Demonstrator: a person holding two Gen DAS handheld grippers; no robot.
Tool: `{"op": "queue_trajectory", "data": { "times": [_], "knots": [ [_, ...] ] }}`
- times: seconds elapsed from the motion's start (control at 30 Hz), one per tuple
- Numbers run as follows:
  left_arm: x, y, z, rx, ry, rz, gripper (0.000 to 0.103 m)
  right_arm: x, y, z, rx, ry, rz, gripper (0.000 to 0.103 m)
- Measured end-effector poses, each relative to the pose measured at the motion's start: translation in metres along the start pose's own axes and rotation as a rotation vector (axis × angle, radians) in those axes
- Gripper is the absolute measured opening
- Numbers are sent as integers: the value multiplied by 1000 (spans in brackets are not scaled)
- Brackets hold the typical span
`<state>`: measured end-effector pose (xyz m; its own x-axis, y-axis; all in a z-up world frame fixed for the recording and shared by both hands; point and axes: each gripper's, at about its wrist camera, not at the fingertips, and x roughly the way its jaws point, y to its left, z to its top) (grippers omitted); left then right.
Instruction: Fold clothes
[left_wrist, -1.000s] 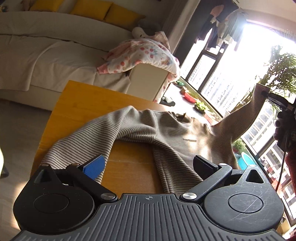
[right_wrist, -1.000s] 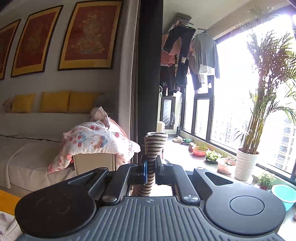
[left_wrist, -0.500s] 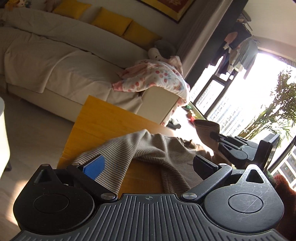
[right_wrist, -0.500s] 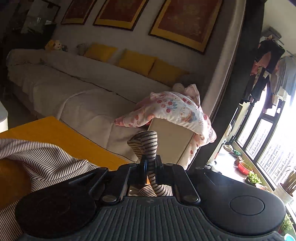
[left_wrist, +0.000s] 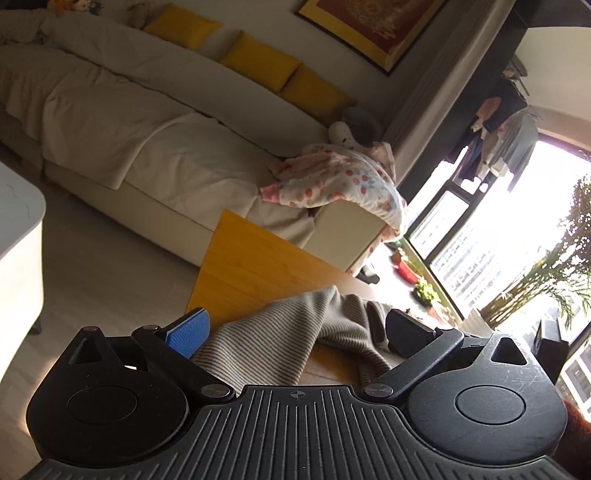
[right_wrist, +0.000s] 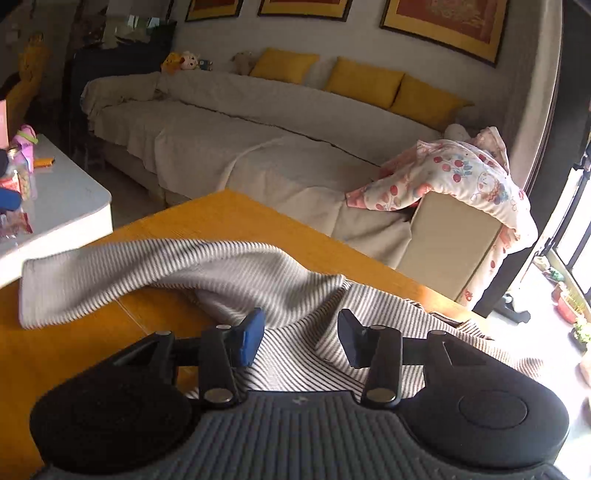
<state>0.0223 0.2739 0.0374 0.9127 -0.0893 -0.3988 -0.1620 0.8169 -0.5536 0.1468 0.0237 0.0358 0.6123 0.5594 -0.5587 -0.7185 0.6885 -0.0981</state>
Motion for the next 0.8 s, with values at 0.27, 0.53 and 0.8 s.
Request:
{"op": "queue_trajectory", "data": {
  "times": [0.27, 0.53, 0.8],
  "knots": [
    [-17, 10, 10, -19, -44, 38, 103, 1, 115, -16, -103, -16, 238, 49],
    [-2, -16, 8, 4, -6, 23, 103, 16, 158, -15, -519, -63, 153, 5],
    [35, -62, -1, 74, 59, -44, 103, -32, 26, 14, -671, -191, -315, 4]
  ]
}}
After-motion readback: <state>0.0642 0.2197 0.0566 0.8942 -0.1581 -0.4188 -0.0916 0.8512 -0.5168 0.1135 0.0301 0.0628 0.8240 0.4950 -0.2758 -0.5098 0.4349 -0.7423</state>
